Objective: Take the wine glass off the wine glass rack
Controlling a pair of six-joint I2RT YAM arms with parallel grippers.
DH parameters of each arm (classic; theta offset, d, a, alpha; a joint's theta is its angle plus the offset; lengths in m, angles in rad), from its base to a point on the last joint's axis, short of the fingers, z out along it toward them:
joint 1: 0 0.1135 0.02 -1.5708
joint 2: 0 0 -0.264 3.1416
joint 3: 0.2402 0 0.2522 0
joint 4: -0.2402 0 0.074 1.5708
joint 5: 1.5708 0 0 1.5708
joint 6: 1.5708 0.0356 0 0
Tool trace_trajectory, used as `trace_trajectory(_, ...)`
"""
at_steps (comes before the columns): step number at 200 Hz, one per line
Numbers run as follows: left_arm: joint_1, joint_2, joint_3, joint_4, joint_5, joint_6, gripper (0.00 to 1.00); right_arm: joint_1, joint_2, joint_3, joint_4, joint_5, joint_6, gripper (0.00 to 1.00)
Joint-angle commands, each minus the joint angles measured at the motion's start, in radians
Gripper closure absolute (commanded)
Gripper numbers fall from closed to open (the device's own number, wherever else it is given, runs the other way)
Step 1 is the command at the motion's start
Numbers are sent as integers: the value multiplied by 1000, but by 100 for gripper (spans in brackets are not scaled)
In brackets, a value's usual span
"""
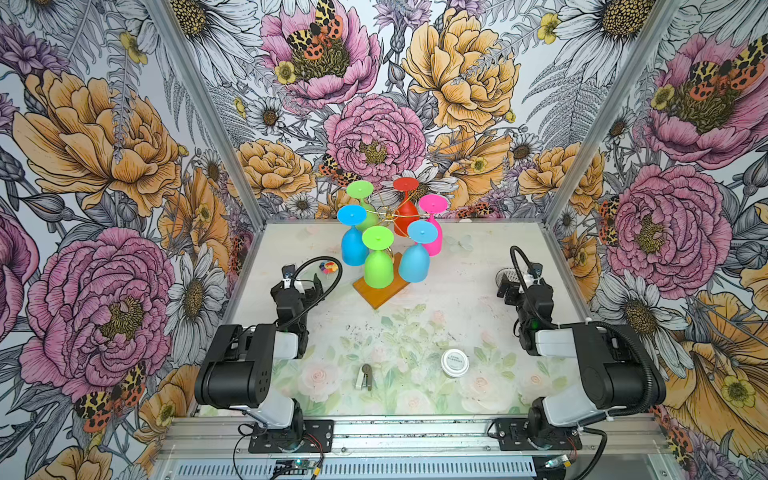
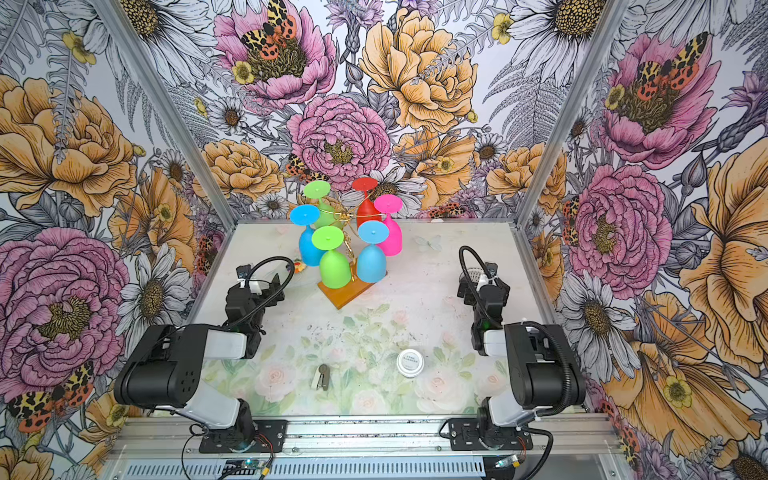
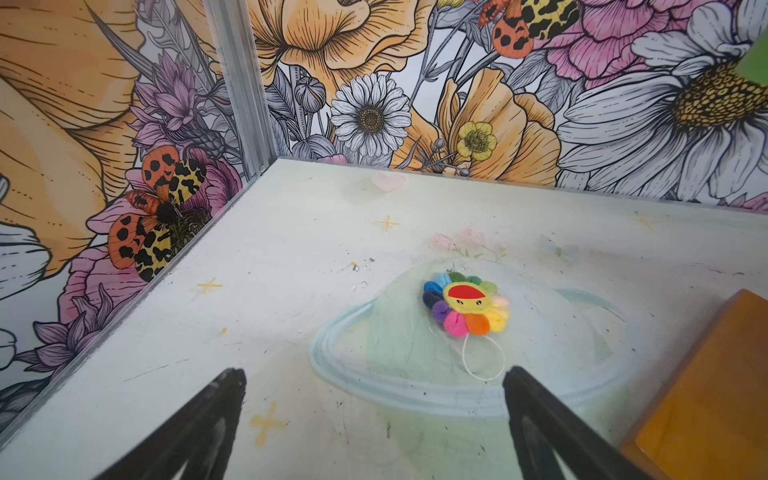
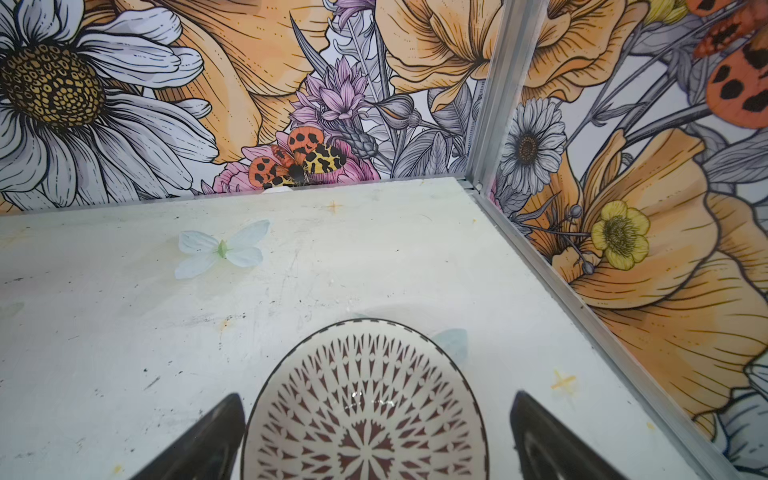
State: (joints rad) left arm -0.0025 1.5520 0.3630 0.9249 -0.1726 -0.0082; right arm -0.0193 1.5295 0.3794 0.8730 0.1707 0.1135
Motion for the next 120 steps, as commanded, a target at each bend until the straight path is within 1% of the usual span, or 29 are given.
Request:
trace_trajectory(1, -3, 0, 7, 32, -17, 1, 1, -3, 6, -7, 32, -10, -6, 1)
trace_trajectory(120, -3, 0, 7, 32, -18, 1, 1, -3, 8, -3, 28, -10, -5, 0)
